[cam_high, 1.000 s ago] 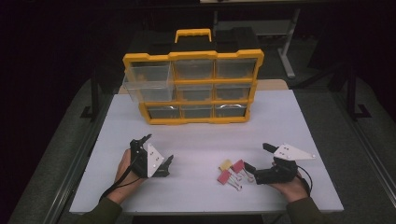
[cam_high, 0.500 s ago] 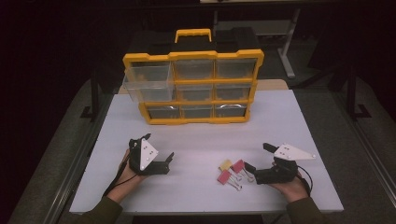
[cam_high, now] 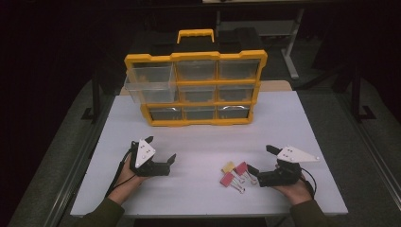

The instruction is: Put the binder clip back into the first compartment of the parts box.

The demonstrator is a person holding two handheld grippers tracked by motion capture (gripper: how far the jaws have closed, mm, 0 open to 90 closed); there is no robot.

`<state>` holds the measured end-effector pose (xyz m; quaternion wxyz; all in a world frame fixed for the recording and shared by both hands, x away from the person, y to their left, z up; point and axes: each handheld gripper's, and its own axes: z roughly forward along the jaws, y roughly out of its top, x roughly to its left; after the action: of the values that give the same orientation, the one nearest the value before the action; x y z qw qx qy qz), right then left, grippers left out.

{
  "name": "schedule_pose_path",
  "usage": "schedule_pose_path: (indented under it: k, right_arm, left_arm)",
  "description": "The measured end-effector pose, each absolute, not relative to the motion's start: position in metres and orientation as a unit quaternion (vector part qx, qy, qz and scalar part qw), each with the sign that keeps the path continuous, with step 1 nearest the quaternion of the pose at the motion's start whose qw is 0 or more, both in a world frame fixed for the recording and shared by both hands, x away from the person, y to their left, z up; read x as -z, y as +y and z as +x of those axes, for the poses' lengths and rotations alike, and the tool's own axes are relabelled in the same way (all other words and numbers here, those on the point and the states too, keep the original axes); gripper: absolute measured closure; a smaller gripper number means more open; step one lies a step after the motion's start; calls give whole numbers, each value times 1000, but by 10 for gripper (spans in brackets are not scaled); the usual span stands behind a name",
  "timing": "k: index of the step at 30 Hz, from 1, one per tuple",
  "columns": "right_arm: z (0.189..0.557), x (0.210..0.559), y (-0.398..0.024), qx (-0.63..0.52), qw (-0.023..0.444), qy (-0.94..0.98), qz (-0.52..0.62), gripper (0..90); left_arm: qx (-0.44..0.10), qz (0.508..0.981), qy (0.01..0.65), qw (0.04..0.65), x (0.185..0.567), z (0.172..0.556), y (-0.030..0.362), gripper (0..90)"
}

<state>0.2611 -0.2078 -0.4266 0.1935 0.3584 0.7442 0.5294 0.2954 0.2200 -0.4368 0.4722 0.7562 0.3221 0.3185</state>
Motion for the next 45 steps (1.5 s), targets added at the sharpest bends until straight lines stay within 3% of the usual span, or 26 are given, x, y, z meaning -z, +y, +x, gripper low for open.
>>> schedule_pose_path:
  k: [14, 45]
  right_arm:
    - [261, 427, -208, -530, 193, 744, 359, 0]
    - [262, 428, -206, -525, 187, 746, 364, 0]
  left_arm:
    - [-263, 718, 387, 515, 433, 302, 238, 0]
    - [-272, 715, 358, 536, 427, 259, 272, 0]
